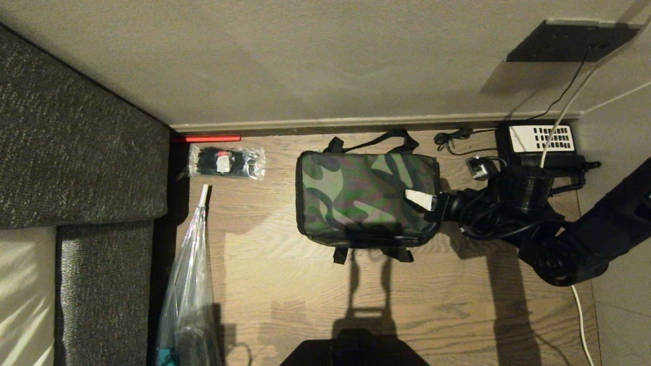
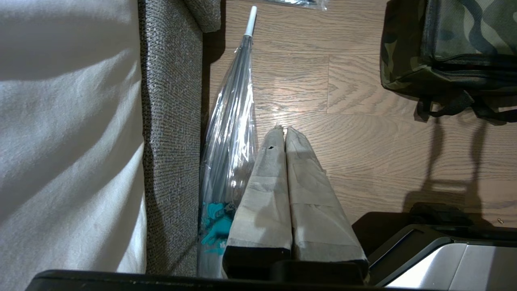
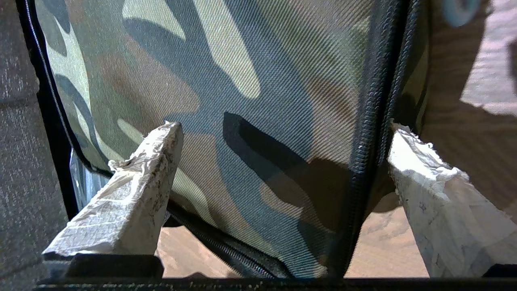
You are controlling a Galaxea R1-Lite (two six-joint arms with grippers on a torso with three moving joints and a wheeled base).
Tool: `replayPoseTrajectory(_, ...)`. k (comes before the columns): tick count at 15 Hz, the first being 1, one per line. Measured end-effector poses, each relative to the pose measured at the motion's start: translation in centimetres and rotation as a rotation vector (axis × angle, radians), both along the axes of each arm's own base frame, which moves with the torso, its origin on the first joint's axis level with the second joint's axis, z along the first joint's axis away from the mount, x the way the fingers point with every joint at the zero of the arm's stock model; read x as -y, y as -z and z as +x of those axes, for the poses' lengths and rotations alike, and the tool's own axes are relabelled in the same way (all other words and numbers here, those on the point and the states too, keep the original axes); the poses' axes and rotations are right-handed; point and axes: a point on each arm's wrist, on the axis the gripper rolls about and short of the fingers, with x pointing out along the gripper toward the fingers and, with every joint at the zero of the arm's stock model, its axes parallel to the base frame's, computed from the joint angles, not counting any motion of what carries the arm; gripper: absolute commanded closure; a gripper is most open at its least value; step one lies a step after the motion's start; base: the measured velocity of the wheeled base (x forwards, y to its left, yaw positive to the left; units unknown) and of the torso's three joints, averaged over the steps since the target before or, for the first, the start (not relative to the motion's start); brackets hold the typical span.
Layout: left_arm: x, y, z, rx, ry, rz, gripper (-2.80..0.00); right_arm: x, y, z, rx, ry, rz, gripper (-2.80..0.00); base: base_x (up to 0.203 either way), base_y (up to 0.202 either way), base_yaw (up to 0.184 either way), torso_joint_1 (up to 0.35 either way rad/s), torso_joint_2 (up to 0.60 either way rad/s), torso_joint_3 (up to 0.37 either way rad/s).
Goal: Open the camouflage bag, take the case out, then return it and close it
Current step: Open the top of the storage box
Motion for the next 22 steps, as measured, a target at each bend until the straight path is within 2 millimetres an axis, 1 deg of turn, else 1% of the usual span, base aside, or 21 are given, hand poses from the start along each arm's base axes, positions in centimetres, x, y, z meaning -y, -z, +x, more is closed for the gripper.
replayPoseTrajectory(3,0.0,0.0,0.0,-0.001,-0.001,0.000,0.00,-0.8,0.2,-0.2,-0.036,-0.019,0.009,-2.80,0.000,0.000,0.000,0.000,0.00,0.000)
replayPoseTrajectory(6,0.0,0.0,0.0,0.000,0.000,0.000,0.00,-1.2,-0.4,-0.8,-0.109,-0.022,0.070,-2.80,0.000,0.000,0.000,0.000,0.00,0.000)
replayPoseTrajectory(13,0.0,0.0,0.0,-0.001,0.000,0.000,0.00,-1.1,-2.1,-1.6,-0.114,-0.020,0.102,-2.80,0.000,0.000,0.000,0.000,0.00,0.000)
replayPoseTrajectory(16,0.0,0.0,0.0,0.000,0.000,0.000,0.00,-1.0,-2.9,-1.7,-0.142,-0.011,0.164,-2.80,0.000,0.000,0.000,0.000,0.00,0.000)
replayPoseTrajectory(19,0.0,0.0,0.0,0.000,-0.001,0.000,0.00,-1.0,-3.2,-1.8,-0.222,0.006,0.215,-2.80,0.000,0.000,0.000,0.000,0.00,0.000)
replayPoseTrajectory(22,0.0,0.0,0.0,0.000,-0.001,0.000,0.00,-0.9,-4.0,-1.9,-0.240,0.012,0.270,-2.80,0.000,0.000,0.000,0.000,0.00,0.000)
